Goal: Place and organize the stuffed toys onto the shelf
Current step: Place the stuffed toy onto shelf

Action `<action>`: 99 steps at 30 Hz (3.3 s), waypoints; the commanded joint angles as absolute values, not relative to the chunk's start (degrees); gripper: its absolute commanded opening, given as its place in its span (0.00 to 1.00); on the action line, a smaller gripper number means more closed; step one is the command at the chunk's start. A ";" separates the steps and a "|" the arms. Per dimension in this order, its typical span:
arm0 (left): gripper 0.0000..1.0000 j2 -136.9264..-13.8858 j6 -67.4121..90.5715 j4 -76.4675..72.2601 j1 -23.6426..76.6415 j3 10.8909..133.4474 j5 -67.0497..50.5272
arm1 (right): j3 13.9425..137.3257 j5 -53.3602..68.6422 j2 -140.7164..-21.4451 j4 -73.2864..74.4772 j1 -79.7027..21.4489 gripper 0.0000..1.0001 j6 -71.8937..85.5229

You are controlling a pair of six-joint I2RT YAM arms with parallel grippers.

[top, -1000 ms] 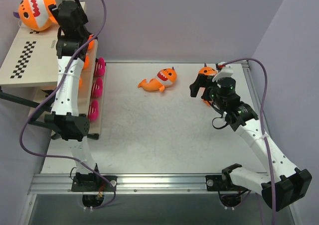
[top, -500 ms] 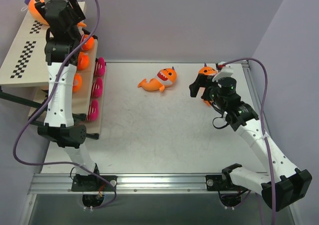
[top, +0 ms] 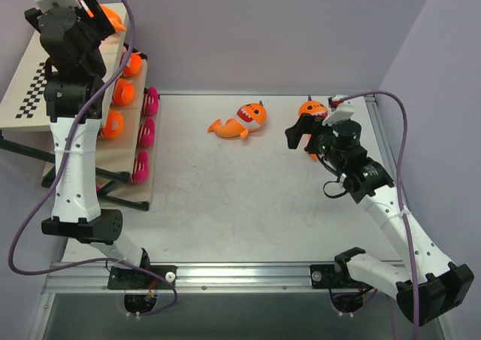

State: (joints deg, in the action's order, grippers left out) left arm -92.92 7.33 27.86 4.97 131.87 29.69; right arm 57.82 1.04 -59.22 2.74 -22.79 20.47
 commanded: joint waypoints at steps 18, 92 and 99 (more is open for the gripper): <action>0.66 -101.07 17.75 34.89 4.48 138.42 20.04 | 55.46 1.93 -56.08 0.44 -21.71 0.99 19.95; 0.33 -112.15 23.64 23.99 0.79 143.26 21.53 | 54.40 0.70 -53.79 1.23 -20.21 1.00 19.07; 0.55 -110.22 22.94 22.85 0.79 142.74 21.01 | 54.40 1.40 -53.79 0.97 -20.13 0.99 19.86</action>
